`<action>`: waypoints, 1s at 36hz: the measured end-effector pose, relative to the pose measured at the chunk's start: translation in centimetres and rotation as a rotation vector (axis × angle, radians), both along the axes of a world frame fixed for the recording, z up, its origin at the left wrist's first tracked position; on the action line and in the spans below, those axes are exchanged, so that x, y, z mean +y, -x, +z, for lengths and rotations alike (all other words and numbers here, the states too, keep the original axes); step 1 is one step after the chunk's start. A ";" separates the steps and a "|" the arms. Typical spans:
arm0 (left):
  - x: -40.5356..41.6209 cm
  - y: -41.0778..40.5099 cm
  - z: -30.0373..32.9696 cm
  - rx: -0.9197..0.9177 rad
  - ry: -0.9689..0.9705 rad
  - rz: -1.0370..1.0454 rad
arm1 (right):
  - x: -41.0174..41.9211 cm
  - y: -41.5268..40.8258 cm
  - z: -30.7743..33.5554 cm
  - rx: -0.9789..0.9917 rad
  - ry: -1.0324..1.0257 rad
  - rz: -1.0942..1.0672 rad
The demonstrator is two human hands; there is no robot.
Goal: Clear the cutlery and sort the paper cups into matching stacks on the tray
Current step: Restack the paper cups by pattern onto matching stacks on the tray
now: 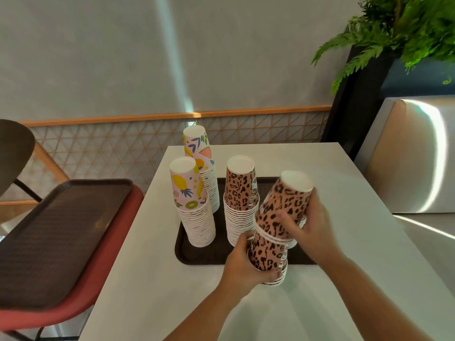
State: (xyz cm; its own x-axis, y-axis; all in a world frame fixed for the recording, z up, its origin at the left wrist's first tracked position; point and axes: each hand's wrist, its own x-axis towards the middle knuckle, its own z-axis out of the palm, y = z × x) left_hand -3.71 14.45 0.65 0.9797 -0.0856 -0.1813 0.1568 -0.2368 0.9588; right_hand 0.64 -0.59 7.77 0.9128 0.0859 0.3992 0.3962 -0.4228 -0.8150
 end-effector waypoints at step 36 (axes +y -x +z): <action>0.0 0.0 0.5 0.002 -0.052 0.026 | -1.5 0.3 -1.5 -0.241 0.078 -0.195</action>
State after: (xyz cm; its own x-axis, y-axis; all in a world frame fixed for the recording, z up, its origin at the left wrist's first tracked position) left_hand -3.73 14.47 1.17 0.9810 -0.0506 -0.1872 0.1658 -0.2818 0.9450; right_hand 0.32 -2.07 6.25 0.7951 -0.0428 0.6050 0.4792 -0.5671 -0.6699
